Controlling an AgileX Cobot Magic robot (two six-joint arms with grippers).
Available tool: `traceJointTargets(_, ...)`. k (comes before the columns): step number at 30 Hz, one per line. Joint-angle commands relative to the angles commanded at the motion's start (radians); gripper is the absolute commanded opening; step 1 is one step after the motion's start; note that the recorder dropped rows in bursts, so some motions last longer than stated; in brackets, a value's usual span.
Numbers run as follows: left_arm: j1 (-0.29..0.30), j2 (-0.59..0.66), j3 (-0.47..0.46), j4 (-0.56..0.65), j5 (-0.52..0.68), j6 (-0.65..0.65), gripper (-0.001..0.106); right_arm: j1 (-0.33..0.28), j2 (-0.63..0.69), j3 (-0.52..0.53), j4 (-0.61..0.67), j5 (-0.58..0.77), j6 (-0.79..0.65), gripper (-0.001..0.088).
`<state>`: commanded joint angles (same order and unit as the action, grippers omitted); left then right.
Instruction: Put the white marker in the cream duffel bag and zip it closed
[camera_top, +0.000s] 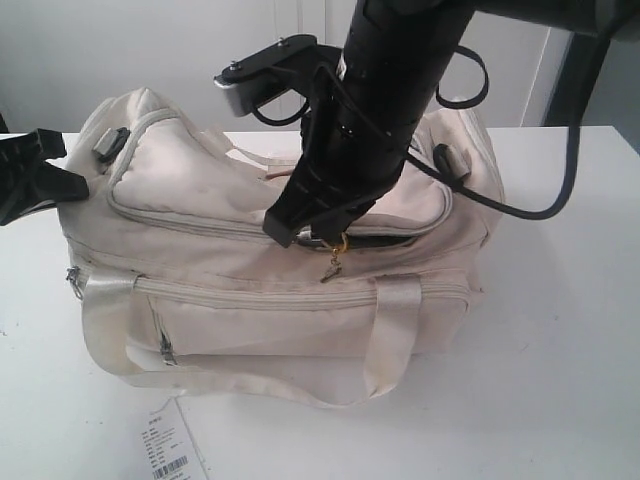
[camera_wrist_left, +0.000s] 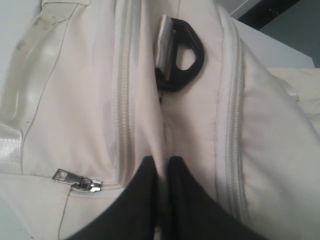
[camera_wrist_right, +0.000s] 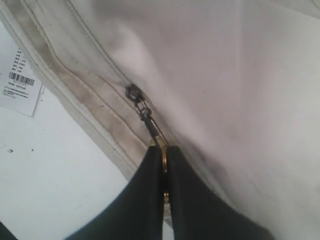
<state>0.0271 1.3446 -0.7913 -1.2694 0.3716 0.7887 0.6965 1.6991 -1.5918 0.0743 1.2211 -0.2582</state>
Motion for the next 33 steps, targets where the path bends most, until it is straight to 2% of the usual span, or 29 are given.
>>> traceJointTargets(4, 0.0, 0.0, 0.0, 0.031, 0.021, 0.0, 0.01, 0.0, 0.0, 0.0, 0.0, 0.0, -0.002, 0.0)
traceJointTargets(7, 0.0, -0.008, 0.0, 0.071, 0.053, 0.0, 0.028, 0.0, 0.0, 0.0, 0.0, 0.0, -0.002, 0.0)
traceJointTargets(9, 0.0, -0.024, 0.0, 0.124, 0.071, 0.0, 0.046, 0.0, 0.0, 0.0, 0.0, 0.0, -0.002, 0.0)
traceJointTargets(12, 0.0, -0.084, 0.0, 0.254, 0.052, -0.033, 0.068, 0.0, 0.0, 0.0, 0.0, 0.0, -0.002, 0.0)
traceJointTargets(16, 0.0, -0.19, 0.0, 0.442, 0.003, -0.079, 0.068, 0.0, 0.0, 0.0, 0.0, 0.0, -0.008, 0.0)
traceJointTargets(18, 0.0, -0.247, 0.0, 0.444, 0.003, -0.053, 0.067, 0.0, 0.0, 0.0, 0.0, 0.0, -0.008, 0.0)
traceJointTargets(20, -0.033, -0.291, 0.0, 0.403, 0.036, 0.083, 0.062, 0.0, 0.0, 0.0, 0.0, 0.0, -0.01, 0.0)
traceJointTargets(22, -0.128, -0.297, -0.002, 0.294, 0.102, 0.352, 0.054, 0.0, 0.0, 0.0, 0.004, 0.0, -0.023, 0.0)
traceJointTargets(23, -0.199, -0.297, -0.002, 0.224, 0.142, 0.599, 0.052, 0.0, 0.0, 0.0, 0.004, 0.0, -0.028, 0.0)
traceJointTargets(24, -0.239, -0.297, -0.002, 0.2, 0.156, 0.708, 0.052, 0.0, 0.0, 0.0, 0.004, 0.0, -0.028, 0.0)
traceJointTargets(25, -0.305, -0.297, -0.002, 0.187, 0.16, 0.851, 0.052, 0.0, 0.0, 0.0, 0.004, 0.0, -0.028, 0.0)
traceJointTargets(27, -0.39, -0.294, 0.0, 0.194, 0.162, 1.005, 0.053, 0.0, 0.0, 0.0, 0.006, 0.0, -0.028, 0.0)
traceJointTargets(29, -0.423, -0.282, 0.0, 0.212, 0.162, 1.07, 0.054, 0.0, 0.0, 0.0, 0.006, 0.0, -0.028, 0.0)
traceJointTargets(33, -0.455, -0.229, 0.0, 0.217, 0.102, 1.099, 0.054, 0.0, 0.0, 0.0, 0.006, 0.0, -0.033, 0.0)
